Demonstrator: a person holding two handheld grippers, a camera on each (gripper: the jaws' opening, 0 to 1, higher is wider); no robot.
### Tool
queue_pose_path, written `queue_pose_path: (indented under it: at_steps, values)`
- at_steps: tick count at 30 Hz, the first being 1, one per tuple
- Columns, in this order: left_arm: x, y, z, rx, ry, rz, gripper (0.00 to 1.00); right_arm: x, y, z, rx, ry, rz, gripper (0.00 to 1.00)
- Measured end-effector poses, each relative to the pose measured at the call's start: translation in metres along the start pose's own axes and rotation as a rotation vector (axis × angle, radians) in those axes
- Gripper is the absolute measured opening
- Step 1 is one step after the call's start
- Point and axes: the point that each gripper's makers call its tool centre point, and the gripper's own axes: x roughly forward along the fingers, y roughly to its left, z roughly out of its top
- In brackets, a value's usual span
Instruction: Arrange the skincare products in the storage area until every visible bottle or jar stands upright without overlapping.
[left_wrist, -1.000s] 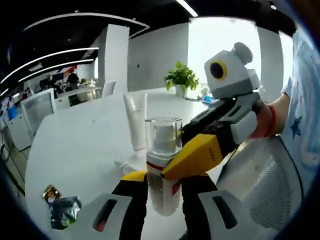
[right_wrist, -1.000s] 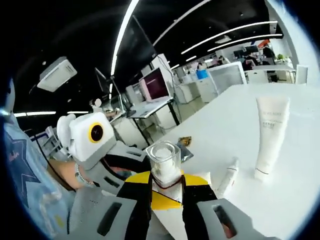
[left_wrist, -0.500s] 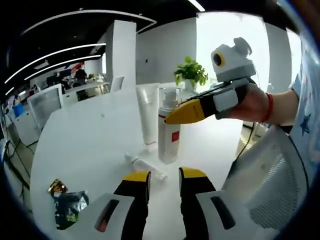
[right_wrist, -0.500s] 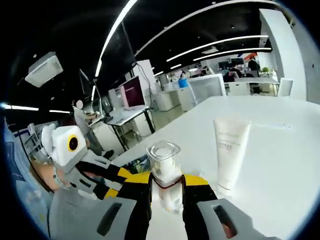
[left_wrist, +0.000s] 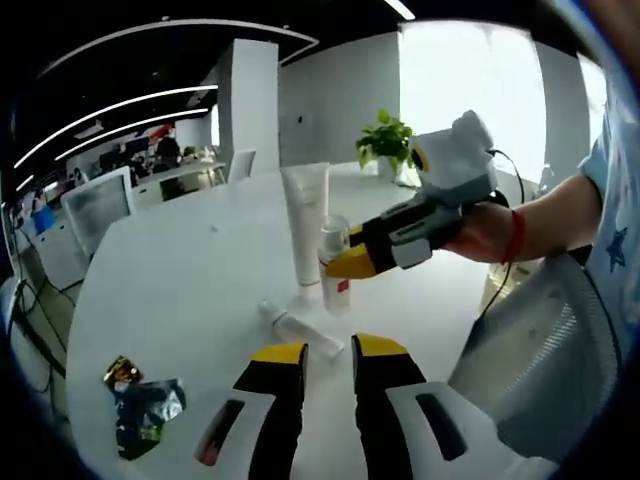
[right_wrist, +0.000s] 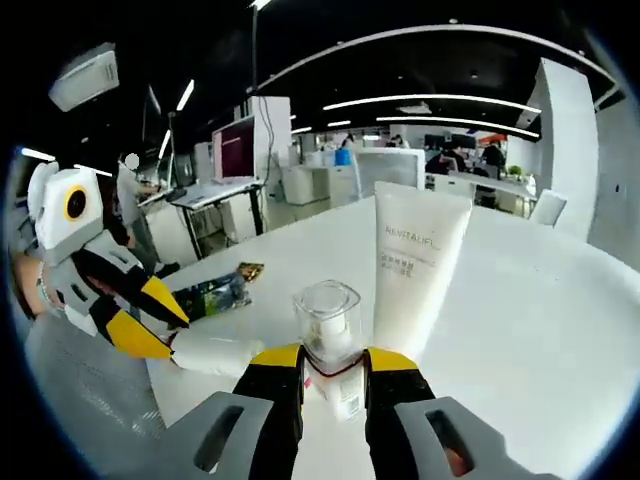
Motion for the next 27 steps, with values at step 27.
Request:
queue_pose_path:
  at_steps: [27]
  values:
    - [0.000, 0.002, -0.001, 0.016, 0.008, 0.011, 0.18, 0.005, -0.014, -0.048, 0.002, 0.156, -0.019, 0.10]
